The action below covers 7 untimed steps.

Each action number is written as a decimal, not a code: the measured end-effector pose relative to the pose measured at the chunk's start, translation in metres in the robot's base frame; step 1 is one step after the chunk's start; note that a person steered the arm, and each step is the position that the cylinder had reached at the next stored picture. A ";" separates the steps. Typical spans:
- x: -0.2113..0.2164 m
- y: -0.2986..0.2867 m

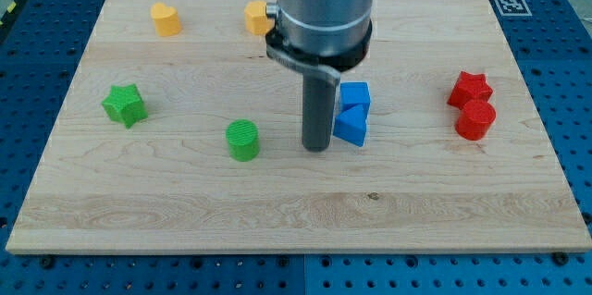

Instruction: Push the green circle to the right of the green star

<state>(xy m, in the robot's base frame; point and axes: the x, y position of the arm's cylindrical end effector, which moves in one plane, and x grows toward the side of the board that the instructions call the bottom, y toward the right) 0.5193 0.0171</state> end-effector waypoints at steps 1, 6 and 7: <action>0.012 -0.035; -0.017 -0.087; -0.050 -0.125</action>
<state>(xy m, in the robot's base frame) 0.4694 -0.1075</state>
